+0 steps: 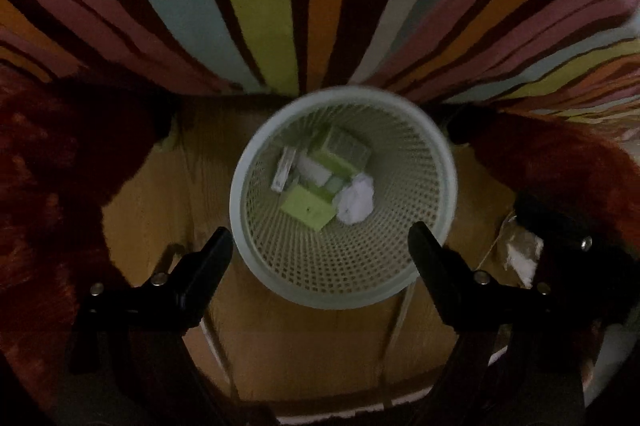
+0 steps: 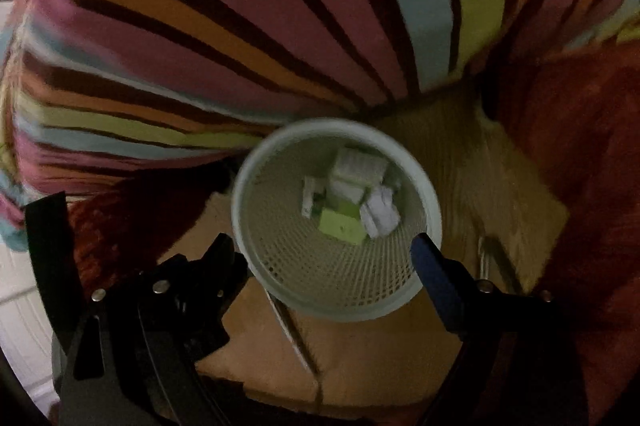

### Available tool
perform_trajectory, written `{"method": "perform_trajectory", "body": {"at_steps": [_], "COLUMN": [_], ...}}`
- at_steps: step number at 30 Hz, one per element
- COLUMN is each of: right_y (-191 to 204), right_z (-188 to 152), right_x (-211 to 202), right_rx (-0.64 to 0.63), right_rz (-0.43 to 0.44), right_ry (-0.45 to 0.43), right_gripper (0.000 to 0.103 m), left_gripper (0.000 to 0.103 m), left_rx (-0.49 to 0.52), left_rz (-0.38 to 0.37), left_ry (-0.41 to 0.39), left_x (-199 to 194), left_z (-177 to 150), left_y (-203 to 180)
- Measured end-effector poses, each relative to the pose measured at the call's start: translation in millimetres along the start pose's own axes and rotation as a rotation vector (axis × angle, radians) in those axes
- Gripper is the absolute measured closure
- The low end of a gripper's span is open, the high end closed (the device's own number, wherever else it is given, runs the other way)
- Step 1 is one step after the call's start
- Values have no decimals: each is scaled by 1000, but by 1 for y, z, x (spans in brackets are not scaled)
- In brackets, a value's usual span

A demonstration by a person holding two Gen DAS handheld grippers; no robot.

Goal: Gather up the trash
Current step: 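Move both tools back toward the trash on the bed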

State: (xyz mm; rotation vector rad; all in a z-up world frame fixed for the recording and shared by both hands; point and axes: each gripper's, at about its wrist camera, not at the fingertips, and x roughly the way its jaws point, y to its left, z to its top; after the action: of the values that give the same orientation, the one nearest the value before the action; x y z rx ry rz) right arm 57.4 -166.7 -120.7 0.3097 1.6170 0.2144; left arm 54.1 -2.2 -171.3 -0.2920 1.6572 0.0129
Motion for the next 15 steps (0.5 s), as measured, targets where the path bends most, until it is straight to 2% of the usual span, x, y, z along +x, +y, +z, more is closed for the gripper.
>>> {"method": "perform_trajectory", "body": {"at_steps": [5, 6, 7, 9, 10, 11, 13, 15], "right_y": [10, 14, 16, 26, 29, 32, 43, 47], "right_z": [-1, -2, -3, -6, -6, -8, -10, -9], "right_x": [-51, -66, -72, -100, -106, -117, -134, -144], "right_rx": [-115, -139, -148, -199, -215, -253, -325, -362], "right_rz": [-40, -36, -32, -3, 0, 4, -14, -22], "right_ry": [-187, -250, -279, -418, -449, -517, -641, -699], "right_gripper": [17, 17, 17, 17, 17, 17, 17, 17], "left_gripper": [14, 14, 14, 14, 14, 14, 14, 14], "left_rx": [30, 36, 42, 55, 63, 71, 109, 145], "left_rz": [-28, -32, -33, -32, -25, -15, 34, 73], "left_ry": [-116, -152, -194, -291, -349, -388, -497, -584], "left_x": [-43, -53, -64, -85, -97, -105, -127, -142], "left_z": [-5, -6, -6, -6, -4, -3, 1, 5], "left_y": [0, 0, 0, 1, 0, 0, -4, -8]}}
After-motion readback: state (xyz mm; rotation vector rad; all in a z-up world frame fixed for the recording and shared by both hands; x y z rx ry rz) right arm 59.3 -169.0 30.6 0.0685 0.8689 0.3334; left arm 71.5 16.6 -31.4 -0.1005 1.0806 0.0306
